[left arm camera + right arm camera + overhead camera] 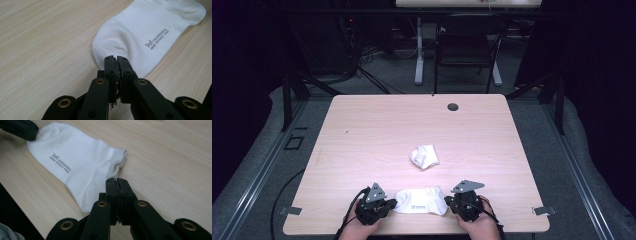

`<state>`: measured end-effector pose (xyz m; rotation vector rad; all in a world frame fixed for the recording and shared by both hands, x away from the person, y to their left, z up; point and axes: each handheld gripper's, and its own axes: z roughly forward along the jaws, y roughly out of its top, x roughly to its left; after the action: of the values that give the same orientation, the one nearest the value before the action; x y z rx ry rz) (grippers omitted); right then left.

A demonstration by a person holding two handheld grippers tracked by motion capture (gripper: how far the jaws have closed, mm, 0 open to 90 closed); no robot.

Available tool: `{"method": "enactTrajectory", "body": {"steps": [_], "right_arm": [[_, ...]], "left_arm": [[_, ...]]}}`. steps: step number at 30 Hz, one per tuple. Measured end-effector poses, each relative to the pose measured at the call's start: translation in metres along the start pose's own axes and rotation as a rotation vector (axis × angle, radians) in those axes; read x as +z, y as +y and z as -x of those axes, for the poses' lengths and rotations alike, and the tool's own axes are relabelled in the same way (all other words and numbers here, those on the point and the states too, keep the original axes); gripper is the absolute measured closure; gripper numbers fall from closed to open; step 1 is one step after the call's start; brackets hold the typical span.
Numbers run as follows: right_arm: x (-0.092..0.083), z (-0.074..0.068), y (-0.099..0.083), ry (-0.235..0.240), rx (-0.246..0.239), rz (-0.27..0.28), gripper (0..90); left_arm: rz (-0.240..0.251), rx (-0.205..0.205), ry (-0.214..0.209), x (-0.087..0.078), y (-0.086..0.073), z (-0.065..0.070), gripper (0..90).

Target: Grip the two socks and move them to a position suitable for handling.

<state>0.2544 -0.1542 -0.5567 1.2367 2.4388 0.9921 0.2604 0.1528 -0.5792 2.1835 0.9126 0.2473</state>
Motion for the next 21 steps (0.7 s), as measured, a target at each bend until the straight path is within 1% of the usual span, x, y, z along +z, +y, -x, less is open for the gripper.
{"method": "enactTrajectory", "body": {"steps": [2,3,4,7,8,9,10,11,12,14,15,16,18,21], "right_arm": [[0.001,0.002,-0.003,0.004,0.012,-0.021,88.8],[0.001,0.002,-0.003,0.004,0.012,-0.021,88.8],[0.000,0.003,-0.005,0.011,0.025,-0.034,88.4],[-0.002,0.004,-0.006,0.007,0.028,-0.031,86.3],[-0.006,0.004,-0.005,0.008,0.042,0.009,83.6],[-0.007,0.004,-0.004,0.011,0.049,0.033,83.4],[-0.007,0.004,-0.004,0.011,0.049,0.033,83.4],[-0.009,0.003,-0.001,0.034,0.042,0.065,83.3],[-0.009,0.000,0.002,0.043,0.019,0.088,82.9],[-0.006,-0.005,0.006,0.055,-0.003,0.106,82.0],[-0.003,-0.007,0.007,0.071,-0.020,0.100,81.9],[0.001,-0.009,0.008,0.072,-0.046,0.090,81.9],[0.011,-0.010,0.008,0.058,-0.075,0.047,82.0],[0.022,-0.008,0.005,0.038,-0.074,0.000,82.0]], "left_arm": [[-0.001,0.003,0.002,0.000,0.000,0.000,87.4],[-0.001,0.000,0.000,0.000,0.000,0.000,87.4],[-0.002,-0.003,-0.003,-0.001,0.000,0.000,87.4],[-0.003,-0.008,-0.006,-0.001,0.000,-0.001,87.3],[-0.003,-0.006,-0.006,-0.001,0.000,-0.001,87.2],[-0.003,-0.005,-0.006,0.000,0.000,-0.001,87.2],[-0.003,-0.005,-0.006,0.000,0.000,-0.001,87.2],[-0.004,-0.003,-0.006,0.000,0.000,-0.001,87.2],[-0.004,-0.003,-0.007,0.000,0.000,-0.001,87.2],[-0.004,-0.005,-0.008,0.000,0.000,-0.001,87.1],[-0.004,-0.004,-0.007,0.000,0.000,-0.001,87.1],[-0.004,-0.003,-0.008,0.000,0.000,-0.001,87.1],[0.000,-0.004,-0.006,0.000,0.000,-0.001,87.1],[-0.004,0.004,-0.003,0.000,0.000,-0.001,87.1]]}}
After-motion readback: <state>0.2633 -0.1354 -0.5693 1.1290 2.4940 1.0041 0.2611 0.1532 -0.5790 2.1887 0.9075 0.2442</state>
